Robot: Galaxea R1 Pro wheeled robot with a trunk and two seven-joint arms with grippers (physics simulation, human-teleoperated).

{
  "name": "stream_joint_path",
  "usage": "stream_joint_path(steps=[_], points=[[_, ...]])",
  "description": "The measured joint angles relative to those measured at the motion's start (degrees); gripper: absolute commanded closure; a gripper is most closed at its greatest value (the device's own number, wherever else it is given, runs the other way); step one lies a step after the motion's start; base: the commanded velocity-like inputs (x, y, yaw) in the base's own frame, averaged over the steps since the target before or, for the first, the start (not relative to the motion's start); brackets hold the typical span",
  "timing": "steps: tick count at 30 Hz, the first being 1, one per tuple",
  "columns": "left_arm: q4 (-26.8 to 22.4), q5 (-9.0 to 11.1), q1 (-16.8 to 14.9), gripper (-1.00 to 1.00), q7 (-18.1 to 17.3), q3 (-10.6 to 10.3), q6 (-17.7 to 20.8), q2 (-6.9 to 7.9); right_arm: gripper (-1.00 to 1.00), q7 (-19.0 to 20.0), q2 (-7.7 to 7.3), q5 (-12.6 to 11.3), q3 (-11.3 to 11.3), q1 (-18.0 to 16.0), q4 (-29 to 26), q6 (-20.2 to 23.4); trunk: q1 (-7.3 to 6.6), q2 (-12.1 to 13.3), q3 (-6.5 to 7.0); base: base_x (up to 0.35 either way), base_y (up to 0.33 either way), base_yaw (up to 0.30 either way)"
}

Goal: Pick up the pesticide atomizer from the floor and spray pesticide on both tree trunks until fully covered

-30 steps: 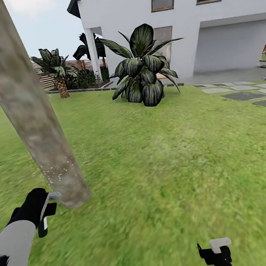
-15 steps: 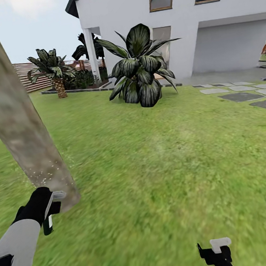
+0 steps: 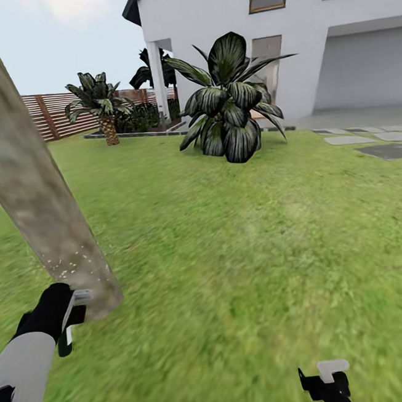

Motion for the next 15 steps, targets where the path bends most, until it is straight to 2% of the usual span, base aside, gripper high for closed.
stream_joint_path(steps=[2, 5, 8, 10, 15], points=[[0.0, 0.3, 0.0, 1.00, 0.0, 0.1, 0.0, 0.57, -1.00, 0.0, 0.00, 0.0, 0.0, 0.0, 0.0, 0.0, 0.00, 0.0, 0.00, 0.174, -0.255, 0.277], [0.0, 0.7, 0.0, 1.00, 0.2, 0.2, 0.0, 0.08, -1.00, 0.0, 0.01, 0.0, 0.0, 0.0, 0.0, 0.0, 0.00, 0.0, 0.00, 0.174, -0.255, 0.277], [-0.1, 1.0, -0.3, 1.00, 0.4, 0.1, 0.0, -2.07, -1.00, 0.0, 0.01, 0.0, 0.0, 0.0, -0.1, 0.0, 0.00, 0.0, 0.00, 0.173, -0.255, 0.277], [-0.1, 0.6, -0.4, 1.00, 0.4, 0.1, 0.0, -2.71, -1.00, 0.0, 0.02, 0.0, 0.0, 0.0, -0.1, 0.0, 0.00, 0.0, 0.00, 0.173, -0.255, 0.277], [-0.1, 0.3, -0.4, 1.00, 0.3, 0.1, 0.0, -2.13, -1.00, 0.0, 0.00, 0.0, 0.0, 0.0, 0.0, 0.0, 0.00, 0.0, 0.00, 0.202, -0.251, 0.277]])
